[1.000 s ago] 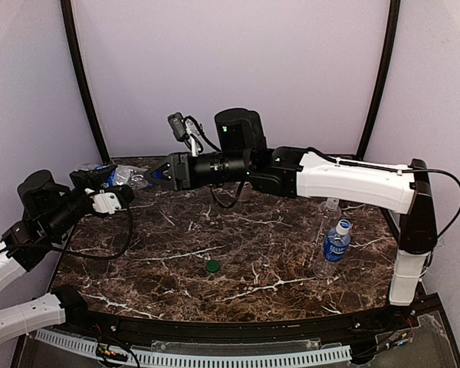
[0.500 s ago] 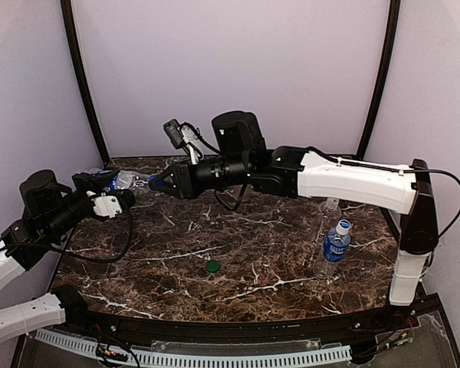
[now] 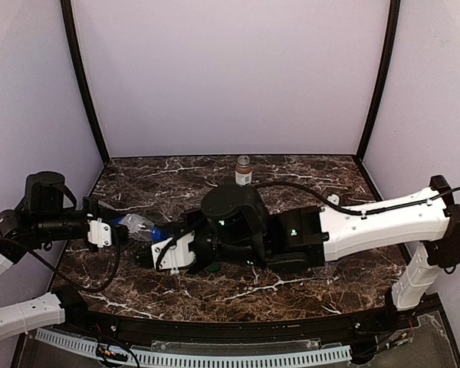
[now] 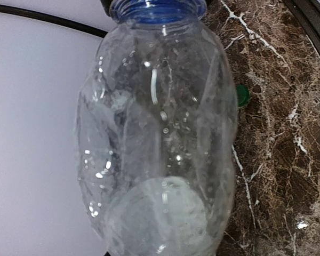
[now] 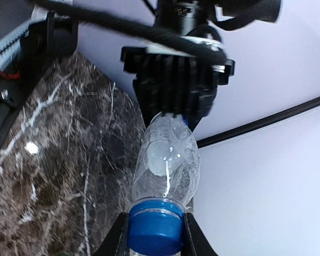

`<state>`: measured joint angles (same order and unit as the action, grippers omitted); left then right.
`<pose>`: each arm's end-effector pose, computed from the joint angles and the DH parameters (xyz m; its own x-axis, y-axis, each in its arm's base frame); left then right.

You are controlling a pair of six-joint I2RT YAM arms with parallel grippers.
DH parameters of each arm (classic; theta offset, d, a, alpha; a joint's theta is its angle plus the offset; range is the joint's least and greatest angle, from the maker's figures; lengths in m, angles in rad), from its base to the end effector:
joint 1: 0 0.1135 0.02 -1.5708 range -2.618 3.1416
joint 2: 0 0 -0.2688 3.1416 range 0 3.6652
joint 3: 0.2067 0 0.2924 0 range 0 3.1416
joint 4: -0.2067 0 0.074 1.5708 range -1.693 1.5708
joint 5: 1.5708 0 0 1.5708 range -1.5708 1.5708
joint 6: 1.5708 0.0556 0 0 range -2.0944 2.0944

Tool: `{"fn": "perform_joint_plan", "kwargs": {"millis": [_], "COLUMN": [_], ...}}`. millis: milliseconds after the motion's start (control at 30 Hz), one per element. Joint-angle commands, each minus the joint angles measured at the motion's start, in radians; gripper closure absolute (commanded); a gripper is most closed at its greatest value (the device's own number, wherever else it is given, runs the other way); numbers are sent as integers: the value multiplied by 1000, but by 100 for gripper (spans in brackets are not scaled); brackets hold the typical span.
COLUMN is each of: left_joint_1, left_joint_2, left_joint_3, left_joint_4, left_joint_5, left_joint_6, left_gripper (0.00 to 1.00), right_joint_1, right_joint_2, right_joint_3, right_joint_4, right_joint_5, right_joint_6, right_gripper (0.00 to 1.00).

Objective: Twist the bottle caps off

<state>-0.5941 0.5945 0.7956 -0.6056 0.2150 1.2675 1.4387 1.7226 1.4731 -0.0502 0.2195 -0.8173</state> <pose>0.1456 -0.1127 0.3295 0.5796 0.7336 -0.3547 0.5231 -0.0012 0.8523 0.0746 0.4696 0.3288 0.6590 -0.4444 -0.6068 -0.6716 0.0156 -0.7408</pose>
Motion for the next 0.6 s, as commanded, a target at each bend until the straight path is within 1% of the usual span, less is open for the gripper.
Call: {"fn": "perform_joint_plan", "kwargs": {"millis": [0, 67, 167, 267, 367, 567], "left_joint_1": [15, 15, 15, 15, 15, 14], "left_joint_2": [8, 8, 7, 5, 3, -4], "left_joint_3": [33, 33, 31, 28, 25, 22], "left_joint_4": [-195, -219, -235, -238, -233, -213], "left_joint_5": [4, 11, 11, 12, 13, 12], "left_joint_6": [8, 17, 29, 29, 26, 17], "left_gripper": [75, 75, 75, 75, 75, 75], "right_joint_1": [49, 55, 64, 70, 76, 76], "right_joint_2": [-42, -54, -73, -53, -41, -29], "right_joint_3": [-144, -195, -279, -295, -298, -300], "right_joint_4": [154, 268, 454, 576, 610, 587], "right_joint_5": [290, 313, 292, 298, 280, 264], "right_joint_6": [-583, -730, -966, -1086, -1129, -1080], "right_gripper": [100, 100, 100, 100, 100, 100]}}
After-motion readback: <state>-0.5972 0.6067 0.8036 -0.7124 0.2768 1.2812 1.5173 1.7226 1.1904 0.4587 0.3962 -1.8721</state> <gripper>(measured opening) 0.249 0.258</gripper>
